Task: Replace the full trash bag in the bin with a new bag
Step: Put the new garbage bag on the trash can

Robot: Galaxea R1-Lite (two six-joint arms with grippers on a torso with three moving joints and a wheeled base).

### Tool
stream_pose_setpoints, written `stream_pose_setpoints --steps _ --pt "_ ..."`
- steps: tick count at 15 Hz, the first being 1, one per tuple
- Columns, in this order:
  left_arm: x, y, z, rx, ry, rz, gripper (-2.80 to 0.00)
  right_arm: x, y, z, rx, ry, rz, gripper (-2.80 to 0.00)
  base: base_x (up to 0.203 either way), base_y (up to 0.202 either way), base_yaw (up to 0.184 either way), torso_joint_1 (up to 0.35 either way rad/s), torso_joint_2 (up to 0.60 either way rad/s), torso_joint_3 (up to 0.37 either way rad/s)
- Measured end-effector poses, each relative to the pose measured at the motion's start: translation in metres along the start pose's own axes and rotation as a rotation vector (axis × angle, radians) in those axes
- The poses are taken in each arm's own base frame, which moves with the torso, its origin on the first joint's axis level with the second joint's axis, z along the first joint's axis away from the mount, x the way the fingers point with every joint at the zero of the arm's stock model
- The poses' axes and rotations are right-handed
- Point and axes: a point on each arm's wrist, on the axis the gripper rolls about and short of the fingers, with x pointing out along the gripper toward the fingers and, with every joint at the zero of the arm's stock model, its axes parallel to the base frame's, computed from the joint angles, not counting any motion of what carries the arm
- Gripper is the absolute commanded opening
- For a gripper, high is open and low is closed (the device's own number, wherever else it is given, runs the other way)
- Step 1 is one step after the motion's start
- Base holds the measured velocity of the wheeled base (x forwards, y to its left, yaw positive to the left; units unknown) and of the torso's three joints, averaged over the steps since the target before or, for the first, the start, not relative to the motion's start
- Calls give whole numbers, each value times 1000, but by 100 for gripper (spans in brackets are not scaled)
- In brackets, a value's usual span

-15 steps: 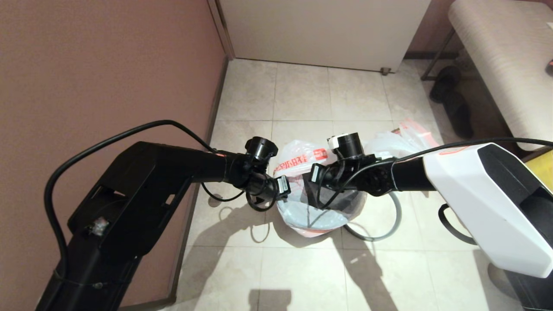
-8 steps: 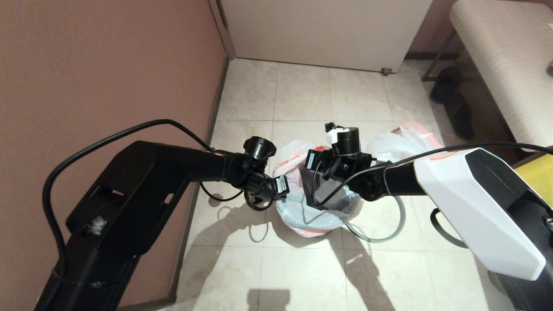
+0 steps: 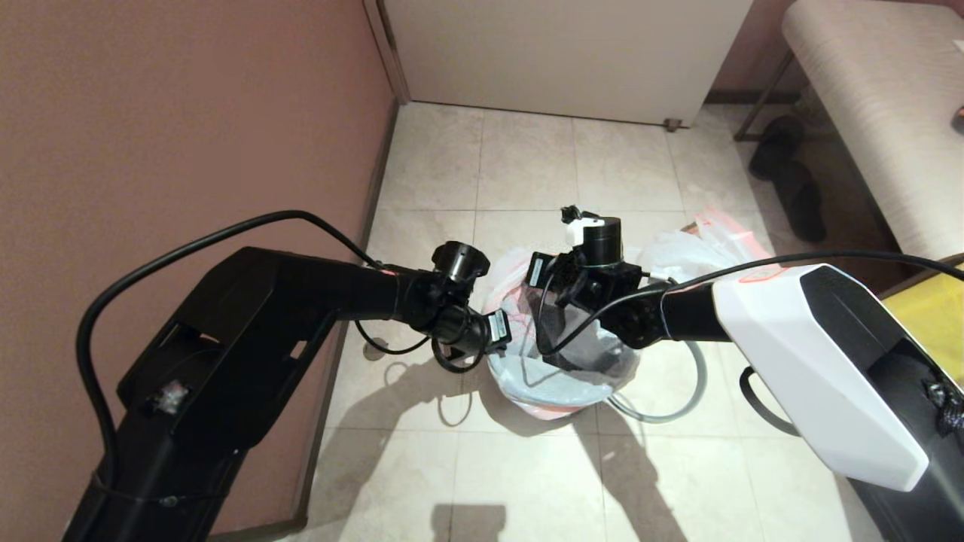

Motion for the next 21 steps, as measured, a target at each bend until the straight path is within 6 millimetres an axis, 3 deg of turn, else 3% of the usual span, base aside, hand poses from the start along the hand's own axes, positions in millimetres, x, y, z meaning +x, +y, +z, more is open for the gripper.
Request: stream_pose_setpoints --steps 8,12,16,21 --pt "-24 -16 -7 22 67 -132 -280 1 -6 10 -63 -90 -46 -280 0 0 0 0 0 0" --pt "-15 -16 -9 72 -23 -16 -280 0 -22 23 -58 -132 -98 -280 0 0 0 0 0 0" --pt "3 4 2 67 -176 120 -280 9 -27 3 -68 -88 -92 -280 0 0 0 0 0 0" --pt "8 13 -2 49 -171 84 -280 17 -42 -10 -75 -63 -95 -280 0 0 0 0 0 0"
